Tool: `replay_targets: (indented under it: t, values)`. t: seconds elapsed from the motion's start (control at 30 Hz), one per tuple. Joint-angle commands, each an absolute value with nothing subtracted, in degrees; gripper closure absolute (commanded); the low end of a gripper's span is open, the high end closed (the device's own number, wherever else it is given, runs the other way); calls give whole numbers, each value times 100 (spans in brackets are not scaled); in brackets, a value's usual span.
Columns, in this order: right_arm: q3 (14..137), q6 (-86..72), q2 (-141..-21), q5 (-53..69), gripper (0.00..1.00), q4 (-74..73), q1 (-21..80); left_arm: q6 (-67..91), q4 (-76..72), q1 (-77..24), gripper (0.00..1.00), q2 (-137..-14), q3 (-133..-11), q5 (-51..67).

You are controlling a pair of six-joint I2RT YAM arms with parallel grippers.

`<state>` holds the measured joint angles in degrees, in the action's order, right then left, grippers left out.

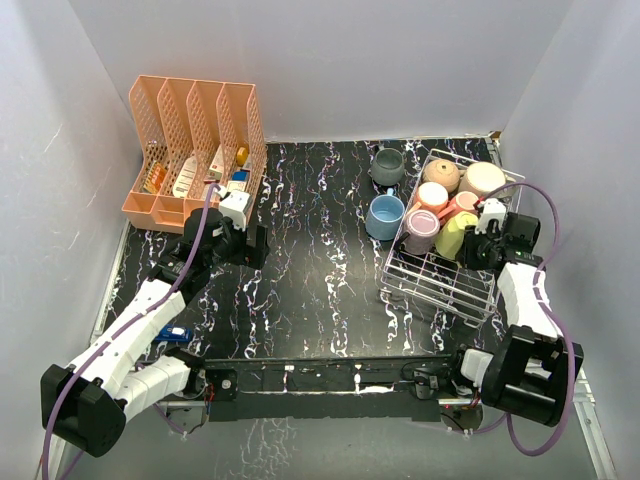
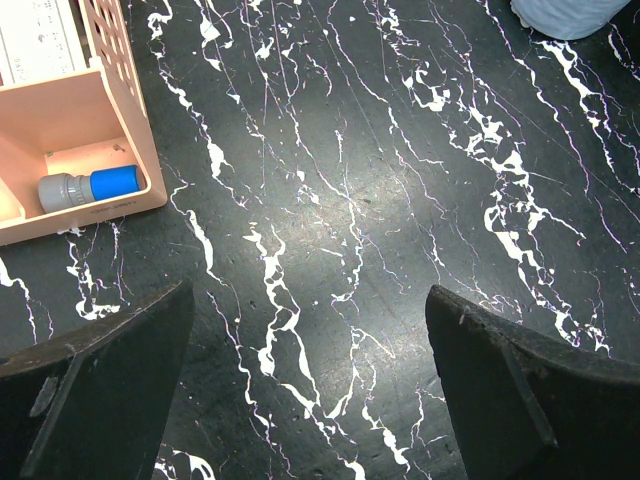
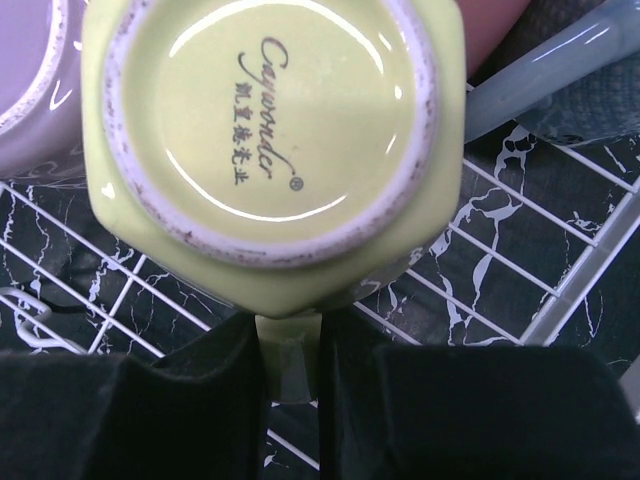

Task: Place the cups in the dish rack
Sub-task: Turn the cup upside down in the dish rack.

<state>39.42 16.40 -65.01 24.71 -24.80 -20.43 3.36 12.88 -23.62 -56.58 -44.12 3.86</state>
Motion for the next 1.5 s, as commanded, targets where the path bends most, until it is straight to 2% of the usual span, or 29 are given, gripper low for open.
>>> replay_targets:
  t: [0.0,0.43,0.47,0.67,0.97,1.07,1.23,1.47]
  values:
    - [3970,1612,-6461,2302,86,-1559,-1929,270,1253,-2329,3,-5601,-4382,378]
    - [4052,1834,-6629,2497,71,-1795,-1696,271,1260,-2328,3,-5613,-4375,367]
    - [4096,1905,-6614,2545,67,-1879,-1696,265,1258,-2329,3,-5610,-4370,361]
    - [4155,2177,-6443,2754,56,-2199,-1696,265,1257,-2329,3,-5625,-4376,378]
    - [4492,2893,-6100,2881,31,-3075,-1696,271,1261,-2329,3,-5640,-4376,369]
    - [4664,3146,-6068,2741,26,-3352,-1696,269,1265,-2329,3,-5638,-4372,378]
    - [5054,3592,-6070,2619,21,-3889,-1705,264,1269,-2332,3,-5620,-4373,363]
    - [5565,4140,-5883,2358,20,-4497,-1758,255,1274,-2329,3,-5586,-4382,352]
